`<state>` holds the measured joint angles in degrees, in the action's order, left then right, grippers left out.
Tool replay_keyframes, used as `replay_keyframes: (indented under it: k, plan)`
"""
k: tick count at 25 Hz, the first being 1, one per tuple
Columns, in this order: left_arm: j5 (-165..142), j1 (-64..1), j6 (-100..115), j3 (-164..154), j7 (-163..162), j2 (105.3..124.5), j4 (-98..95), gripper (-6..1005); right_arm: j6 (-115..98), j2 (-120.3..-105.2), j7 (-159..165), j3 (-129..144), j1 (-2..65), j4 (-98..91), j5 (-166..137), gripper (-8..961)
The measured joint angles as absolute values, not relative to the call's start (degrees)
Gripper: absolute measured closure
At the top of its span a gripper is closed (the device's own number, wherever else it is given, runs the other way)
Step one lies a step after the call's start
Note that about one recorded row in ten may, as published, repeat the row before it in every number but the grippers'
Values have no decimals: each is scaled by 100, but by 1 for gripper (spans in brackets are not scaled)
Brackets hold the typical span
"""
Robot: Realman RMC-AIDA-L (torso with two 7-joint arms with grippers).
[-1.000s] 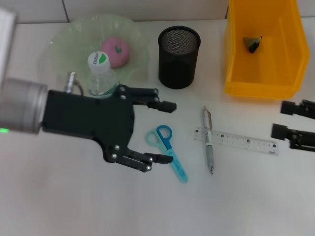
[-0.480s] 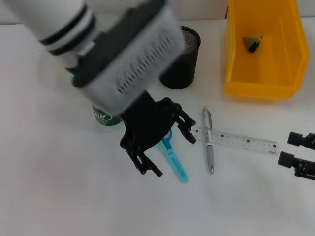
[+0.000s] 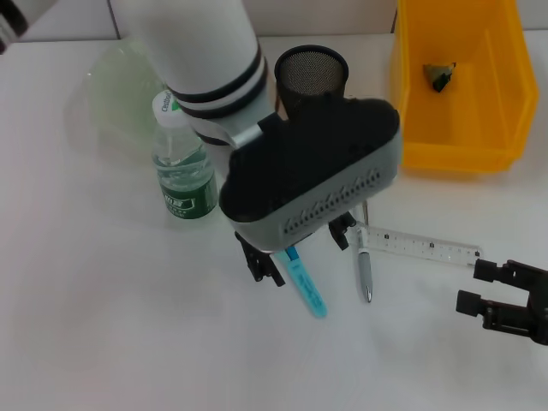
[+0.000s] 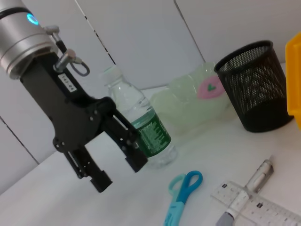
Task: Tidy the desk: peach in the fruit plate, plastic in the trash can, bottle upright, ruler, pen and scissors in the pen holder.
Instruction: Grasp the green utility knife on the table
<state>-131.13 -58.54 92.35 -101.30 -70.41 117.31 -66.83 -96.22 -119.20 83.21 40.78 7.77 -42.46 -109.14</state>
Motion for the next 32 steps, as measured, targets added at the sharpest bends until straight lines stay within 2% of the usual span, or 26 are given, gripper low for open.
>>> replay_keyframes:
  k: [21, 32]
  plan:
    - [-13233, -6595, 8130, -11655, -7300, 11903, -5517, 172, -9591, -11909, 8202, 4042, 777, -4139, -10917, 141]
    - [-13259, -6653, 7976, -12102, -7558, 11919, -5458, 173, -9574, -11909, 8201, 4067, 803, -4067, -10949, 141]
